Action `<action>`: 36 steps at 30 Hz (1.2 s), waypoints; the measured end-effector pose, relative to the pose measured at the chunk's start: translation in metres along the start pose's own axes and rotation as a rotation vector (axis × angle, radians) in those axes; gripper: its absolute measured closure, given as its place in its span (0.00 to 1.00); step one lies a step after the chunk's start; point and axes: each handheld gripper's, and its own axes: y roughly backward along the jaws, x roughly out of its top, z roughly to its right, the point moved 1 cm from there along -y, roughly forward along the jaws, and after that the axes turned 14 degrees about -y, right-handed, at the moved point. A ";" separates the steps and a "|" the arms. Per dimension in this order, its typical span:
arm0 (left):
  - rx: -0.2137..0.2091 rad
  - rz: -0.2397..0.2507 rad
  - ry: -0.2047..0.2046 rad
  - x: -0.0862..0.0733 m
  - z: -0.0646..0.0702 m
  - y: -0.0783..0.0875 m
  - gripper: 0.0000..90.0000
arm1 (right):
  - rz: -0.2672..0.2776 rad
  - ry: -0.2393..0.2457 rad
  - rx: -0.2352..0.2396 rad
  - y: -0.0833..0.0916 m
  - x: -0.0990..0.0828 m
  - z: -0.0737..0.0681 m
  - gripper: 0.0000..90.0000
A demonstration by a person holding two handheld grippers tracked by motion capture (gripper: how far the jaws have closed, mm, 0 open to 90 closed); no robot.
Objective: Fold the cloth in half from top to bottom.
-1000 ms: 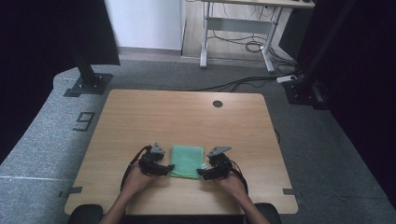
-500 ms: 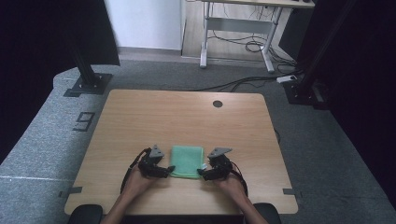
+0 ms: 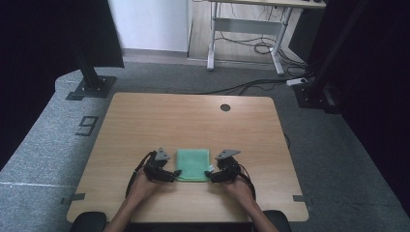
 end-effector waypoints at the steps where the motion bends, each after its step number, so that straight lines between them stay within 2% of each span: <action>1: 0.001 0.000 0.003 0.000 -0.001 -0.001 0.17 | 0.000 -0.002 0.001 0.000 0.001 0.001 0.26; 19: 0.052 -0.012 0.023 0.012 -0.029 -0.016 0.16 | 0.013 -0.030 -0.025 -0.015 0.021 0.016 0.26; 28: 0.099 -0.028 0.022 0.022 -0.043 -0.025 0.15 | 0.022 -0.045 -0.039 -0.025 0.034 0.025 0.26; 36: 0.098 -0.033 0.030 0.023 -0.045 -0.027 0.16 | 0.020 -0.056 -0.042 -0.027 0.038 0.028 0.26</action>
